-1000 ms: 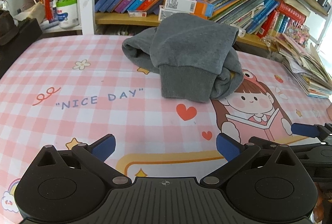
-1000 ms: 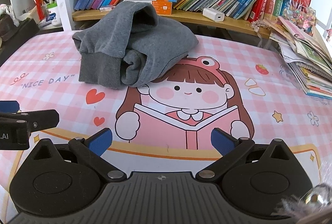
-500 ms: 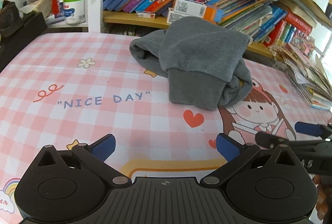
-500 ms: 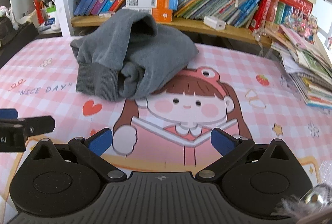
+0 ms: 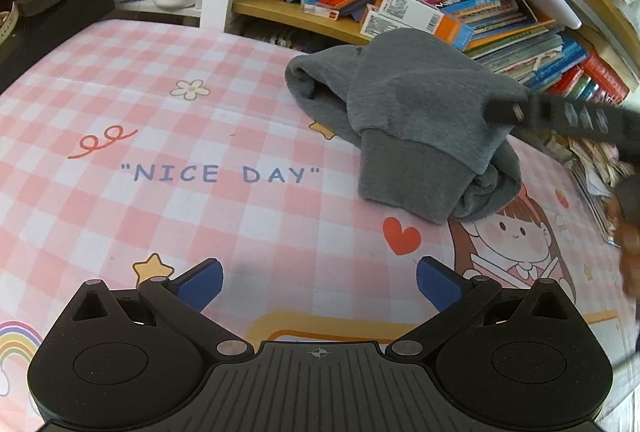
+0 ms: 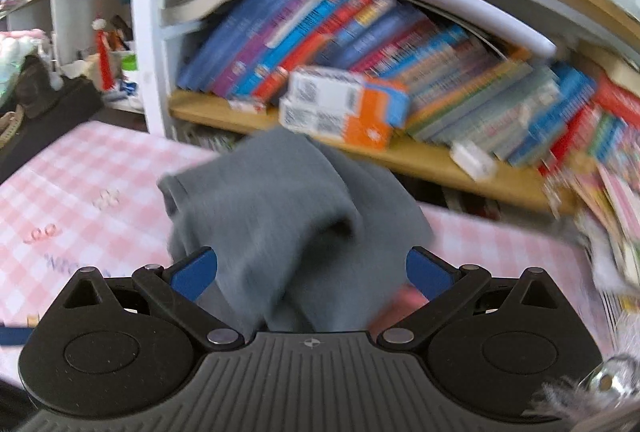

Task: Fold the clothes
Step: 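Grasp the grey sweatshirt with the right gripper while the left gripper grasps it too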

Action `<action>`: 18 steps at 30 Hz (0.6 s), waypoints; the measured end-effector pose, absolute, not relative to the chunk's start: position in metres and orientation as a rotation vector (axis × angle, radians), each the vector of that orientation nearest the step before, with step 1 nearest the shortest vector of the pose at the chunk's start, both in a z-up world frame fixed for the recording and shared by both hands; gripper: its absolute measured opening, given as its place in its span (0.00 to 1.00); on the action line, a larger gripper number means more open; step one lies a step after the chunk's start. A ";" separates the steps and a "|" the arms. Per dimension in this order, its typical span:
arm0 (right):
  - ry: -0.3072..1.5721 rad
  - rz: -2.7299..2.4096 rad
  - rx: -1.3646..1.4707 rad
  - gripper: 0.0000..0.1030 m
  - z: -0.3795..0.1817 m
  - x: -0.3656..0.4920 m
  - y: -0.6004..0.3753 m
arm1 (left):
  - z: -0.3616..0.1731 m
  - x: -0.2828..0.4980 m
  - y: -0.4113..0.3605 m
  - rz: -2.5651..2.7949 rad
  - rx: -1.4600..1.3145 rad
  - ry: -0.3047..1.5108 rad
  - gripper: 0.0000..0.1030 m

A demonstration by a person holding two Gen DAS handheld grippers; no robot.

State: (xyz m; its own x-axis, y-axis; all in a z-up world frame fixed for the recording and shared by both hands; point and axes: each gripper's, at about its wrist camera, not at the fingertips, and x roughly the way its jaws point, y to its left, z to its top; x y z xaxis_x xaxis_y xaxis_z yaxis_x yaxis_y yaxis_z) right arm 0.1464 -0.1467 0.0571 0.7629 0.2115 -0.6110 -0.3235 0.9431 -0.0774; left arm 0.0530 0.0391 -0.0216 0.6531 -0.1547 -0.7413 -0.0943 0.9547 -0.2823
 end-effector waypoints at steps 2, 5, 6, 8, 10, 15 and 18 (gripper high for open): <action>0.630 0.312 -0.193 0.99 0.060 0.162 -0.135 | -0.023 0.054 0.042 -0.030 -0.319 0.859 1.00; 0.646 0.301 -0.197 0.98 0.056 0.185 -0.128 | -0.024 0.054 0.047 -0.020 -0.334 0.855 1.00; 0.655 0.292 -0.195 0.97 0.054 0.191 -0.127 | -0.025 0.054 0.049 -0.016 -0.340 0.857 1.00; 0.669 0.271 -0.184 0.94 0.049 0.201 -0.129 | -0.026 0.055 0.052 -0.005 -0.350 0.862 1.00; 0.692 0.284 -0.146 0.67 0.044 0.206 -0.135 | -0.026 0.055 0.054 0.004 -0.357 0.861 1.00; 0.749 0.337 -0.030 0.12 0.036 0.187 -0.161 | -0.023 0.054 0.057 0.001 -0.379 0.850 1.00; 0.776 0.335 0.034 0.10 0.033 0.157 -0.184 | -0.020 0.052 0.059 -0.009 -0.397 0.841 1.00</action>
